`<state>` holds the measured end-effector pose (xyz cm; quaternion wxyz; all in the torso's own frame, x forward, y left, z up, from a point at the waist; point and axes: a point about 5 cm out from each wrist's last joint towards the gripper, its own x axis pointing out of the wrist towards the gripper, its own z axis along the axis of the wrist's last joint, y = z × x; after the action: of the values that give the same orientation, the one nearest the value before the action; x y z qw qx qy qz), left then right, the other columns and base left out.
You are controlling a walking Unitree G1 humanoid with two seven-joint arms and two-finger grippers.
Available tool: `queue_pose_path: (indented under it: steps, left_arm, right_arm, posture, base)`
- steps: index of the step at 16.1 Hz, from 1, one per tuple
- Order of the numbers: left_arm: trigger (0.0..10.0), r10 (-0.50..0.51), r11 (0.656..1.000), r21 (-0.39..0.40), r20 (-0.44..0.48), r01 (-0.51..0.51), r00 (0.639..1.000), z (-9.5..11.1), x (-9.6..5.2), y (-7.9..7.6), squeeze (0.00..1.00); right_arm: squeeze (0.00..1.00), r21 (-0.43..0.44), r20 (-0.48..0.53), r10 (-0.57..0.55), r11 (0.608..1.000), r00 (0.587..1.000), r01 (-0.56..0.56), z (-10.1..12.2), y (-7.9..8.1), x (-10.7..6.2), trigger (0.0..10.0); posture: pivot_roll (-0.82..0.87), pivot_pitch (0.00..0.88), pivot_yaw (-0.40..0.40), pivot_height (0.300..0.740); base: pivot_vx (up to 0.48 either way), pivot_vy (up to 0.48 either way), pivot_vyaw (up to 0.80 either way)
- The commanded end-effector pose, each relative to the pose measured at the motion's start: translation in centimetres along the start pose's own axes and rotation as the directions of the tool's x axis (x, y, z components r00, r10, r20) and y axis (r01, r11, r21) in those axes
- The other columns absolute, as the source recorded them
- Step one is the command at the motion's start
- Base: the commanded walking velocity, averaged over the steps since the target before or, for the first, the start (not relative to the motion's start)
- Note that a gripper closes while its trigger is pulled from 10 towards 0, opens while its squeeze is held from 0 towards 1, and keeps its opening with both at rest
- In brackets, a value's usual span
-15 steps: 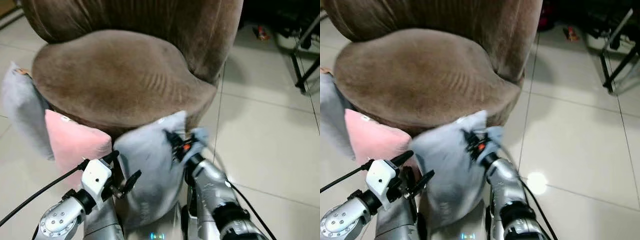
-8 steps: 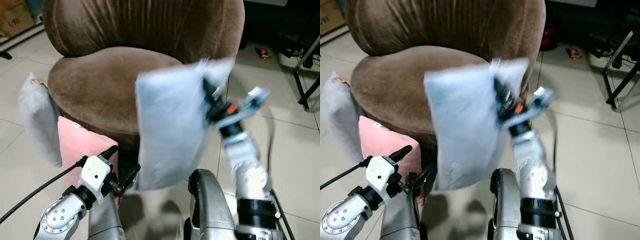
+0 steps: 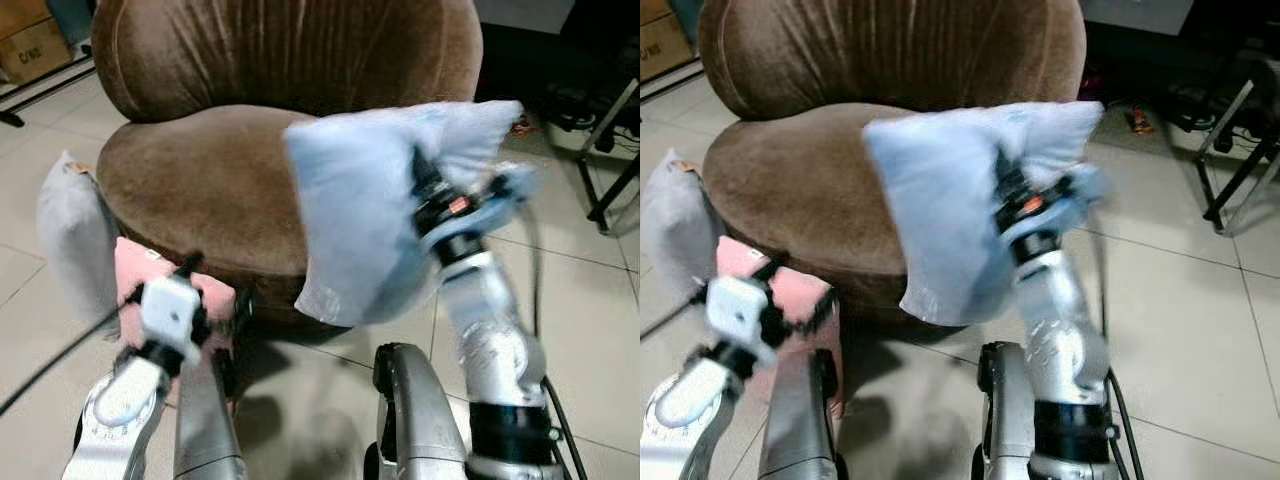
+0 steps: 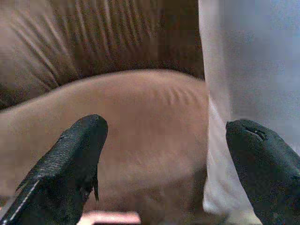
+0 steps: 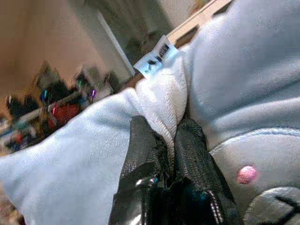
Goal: Move the pillow to the sofa from floor
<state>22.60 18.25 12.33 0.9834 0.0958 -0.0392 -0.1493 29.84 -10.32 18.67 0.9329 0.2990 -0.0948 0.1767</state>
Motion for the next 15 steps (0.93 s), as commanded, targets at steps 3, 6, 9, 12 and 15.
queue_pose_path:
  steps: [3, 6, 9, 12, 15]
  left_arm:
    - [10.0, 0.046, 0.999, 0.006, 0.004, -0.046, 0.999, 0.1, -0.1, 0.1, 0.69]
    - [10.0, 0.052, 0.999, 0.008, -0.004, -0.052, 0.999, 0.1, -0.1, 0.0, 0.69]
    - [10.0, 0.077, 0.997, 0.031, -0.019, -0.077, 0.997, 0.0, -0.2, -0.2, 0.69]
    - [10.0, 0.116, 0.992, 0.060, -0.013, -0.115, 0.993, 0.2, 0.1, 0.1, 0.70]
    - [10.0, 0.133, 0.989, 0.066, -0.061, -0.129, 0.989, 0.2, 0.4, 0.1, 0.69]
  right_arm:
    - [0.00, -0.012, -0.052, -0.027, 1.000, 0.998, 0.027, -0.8, 0.1, -0.3, 10.0]
    - [0.00, -0.039, -0.069, -0.045, 0.998, 0.997, 0.042, -1.2, -0.1, -0.6, 10.0]
    - [0.00, -0.099, -0.093, -0.112, 0.990, 0.989, 0.102, -1.7, -1.2, -1.4, 10.0]
    - [0.00, -0.155, -0.105, -0.165, 0.977, 0.981, 0.148, -1.8, -2.5, -2.4, 10.0]
    - [0.00, -0.164, -0.110, -0.176, 0.974, 0.978, 0.157, -1.9, -2.5, -2.7, 10.0]
  posture:
    - [0.06, 0.036, -0.026, 0.489]
    - [0.06, 0.042, -0.009, 0.514]
    - [0.06, 0.044, -0.023, 0.539]
    - [0.05, 0.043, -0.022, 0.569]
    - [0.05, 0.041, -0.018, 0.599]
  base:
    - [0.000, 0.000, 0.00]
    - [0.000, 0.000, 0.00]
    - [0.000, 0.000, 0.00]
    - [0.000, 0.000, 0.00]
    - [0.000, 0.000, 0.00]
